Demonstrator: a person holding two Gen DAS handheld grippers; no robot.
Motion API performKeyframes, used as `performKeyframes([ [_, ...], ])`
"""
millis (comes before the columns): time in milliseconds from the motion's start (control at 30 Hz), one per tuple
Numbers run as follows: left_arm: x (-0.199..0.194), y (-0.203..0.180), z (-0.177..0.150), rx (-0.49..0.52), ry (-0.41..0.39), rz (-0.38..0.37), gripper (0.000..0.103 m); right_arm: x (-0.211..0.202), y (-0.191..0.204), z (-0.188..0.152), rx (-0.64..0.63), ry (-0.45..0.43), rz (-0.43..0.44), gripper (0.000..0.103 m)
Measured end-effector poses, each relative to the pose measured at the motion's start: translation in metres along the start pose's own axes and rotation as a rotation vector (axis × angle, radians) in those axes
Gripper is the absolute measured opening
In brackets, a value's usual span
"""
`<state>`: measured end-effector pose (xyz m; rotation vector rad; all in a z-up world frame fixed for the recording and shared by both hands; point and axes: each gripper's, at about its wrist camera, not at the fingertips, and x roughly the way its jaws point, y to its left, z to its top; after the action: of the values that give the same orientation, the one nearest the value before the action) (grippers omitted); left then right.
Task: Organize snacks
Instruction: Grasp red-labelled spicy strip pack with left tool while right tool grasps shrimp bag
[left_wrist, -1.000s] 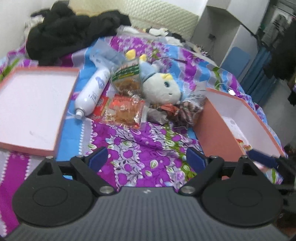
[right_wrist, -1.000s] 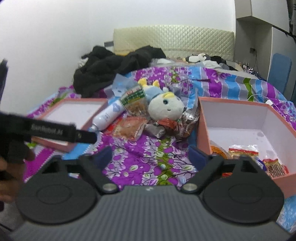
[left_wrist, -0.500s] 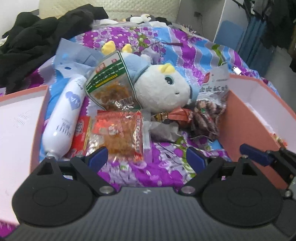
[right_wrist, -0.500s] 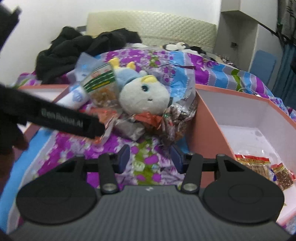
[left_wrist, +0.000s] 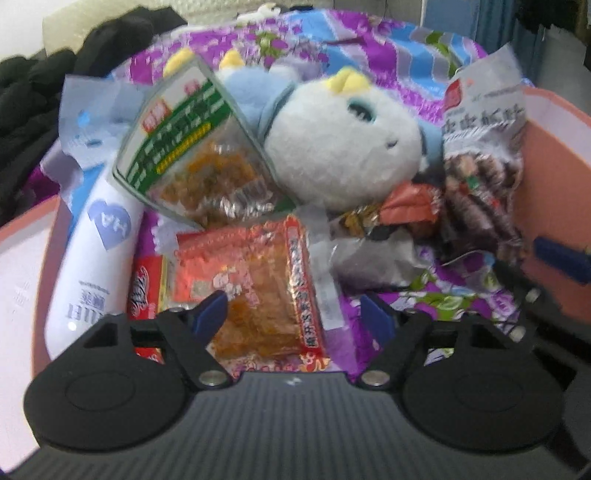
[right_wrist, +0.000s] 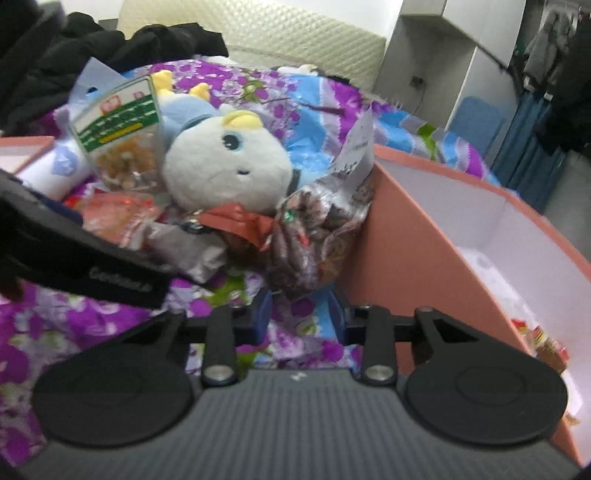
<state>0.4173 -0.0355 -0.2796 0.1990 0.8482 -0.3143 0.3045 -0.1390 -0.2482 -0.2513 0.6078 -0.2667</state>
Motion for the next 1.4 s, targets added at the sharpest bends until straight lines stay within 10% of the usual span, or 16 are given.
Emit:
performKeyframes([
  [267,-0.001,-0.002,-0.001,0.041,-0.014,0.021,0.063,0.012,-0.012,0.007,0.06,-0.019,0.007,0.025],
  [500,-0.03,0.001,0.0,0.026,-0.01,0.0,0.018,-0.008,-0.021,0.014,0.092,-0.017,0.055,0.019],
  [1400,-0.227,-0.034,-0.118,-0.012,-0.005,-0.055,0.007,-0.157,-0.051,-0.048,0.201,0.129,0.389,0.018],
])
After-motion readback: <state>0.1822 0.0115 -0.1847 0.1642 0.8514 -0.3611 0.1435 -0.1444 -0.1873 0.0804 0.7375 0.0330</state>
